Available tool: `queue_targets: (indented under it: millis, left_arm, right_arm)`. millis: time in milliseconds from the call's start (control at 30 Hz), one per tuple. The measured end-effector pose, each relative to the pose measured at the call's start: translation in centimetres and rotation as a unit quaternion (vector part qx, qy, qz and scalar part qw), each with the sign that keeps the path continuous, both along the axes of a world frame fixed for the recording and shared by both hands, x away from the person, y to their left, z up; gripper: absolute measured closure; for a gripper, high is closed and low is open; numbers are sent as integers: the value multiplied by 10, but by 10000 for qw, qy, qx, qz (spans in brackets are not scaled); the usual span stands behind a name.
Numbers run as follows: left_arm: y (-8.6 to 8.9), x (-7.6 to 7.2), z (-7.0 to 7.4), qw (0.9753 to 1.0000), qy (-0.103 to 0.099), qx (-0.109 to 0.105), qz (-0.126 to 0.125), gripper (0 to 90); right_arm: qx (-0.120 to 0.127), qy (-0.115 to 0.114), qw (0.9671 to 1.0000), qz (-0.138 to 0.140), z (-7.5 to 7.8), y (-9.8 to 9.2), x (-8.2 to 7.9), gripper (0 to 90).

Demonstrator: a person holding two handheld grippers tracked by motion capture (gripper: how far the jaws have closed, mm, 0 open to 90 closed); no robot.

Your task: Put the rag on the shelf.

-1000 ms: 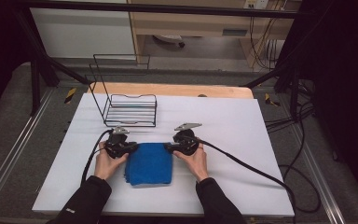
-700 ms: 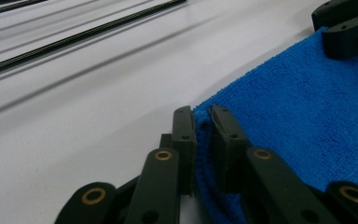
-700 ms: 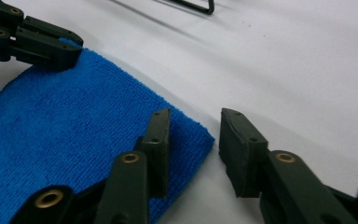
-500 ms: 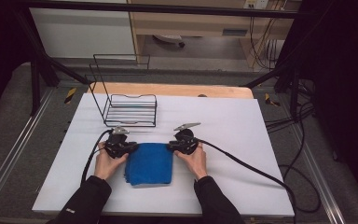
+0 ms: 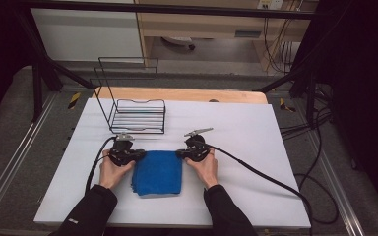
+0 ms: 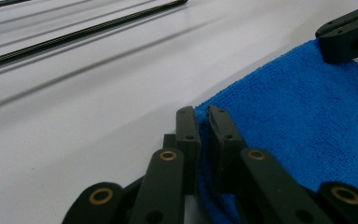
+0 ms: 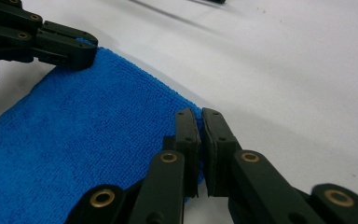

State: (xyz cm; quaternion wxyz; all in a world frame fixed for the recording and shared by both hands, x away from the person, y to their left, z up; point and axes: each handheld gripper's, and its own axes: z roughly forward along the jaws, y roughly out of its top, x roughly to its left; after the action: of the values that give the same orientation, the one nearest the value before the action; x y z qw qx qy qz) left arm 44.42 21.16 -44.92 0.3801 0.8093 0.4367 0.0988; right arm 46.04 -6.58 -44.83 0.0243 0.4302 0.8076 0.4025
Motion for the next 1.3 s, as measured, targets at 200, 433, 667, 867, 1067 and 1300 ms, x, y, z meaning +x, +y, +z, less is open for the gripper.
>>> queue_targets:
  millis: [200, 433, 667, 867, 1067, 1300]
  left_arm:
    - [3, -3, 6, 9999, -107, -65, -8, 844]
    - [9, -13, 20, 9990, -330, -285, 7, 843]
    - [12, -22, 30, 9976, -550, -423, 3, 842]
    - [13, -30, 37, 9966, -686, -465, -2, 842]
    - [13, -37, 45, 9952, -852, -485, 22, 843]
    - [11, -43, 54, 9931, -1075, -468, 12, 844]
  right_arm:
    - [128, -196, 9997, 8, 9, -2, -5, 866]
    - [322, -588, 9977, 46, 24, -3, -17, 866]
    - [378, -847, 9957, 58, 32, -4, -25, 866]
    - [443, -1014, 9938, 67, 38, -5, -32, 865]
    - [536, -1213, 9911, 105, 46, -7, -38, 865]
    - [634, -1414, 9878, 131, 56, -9, -45, 865]
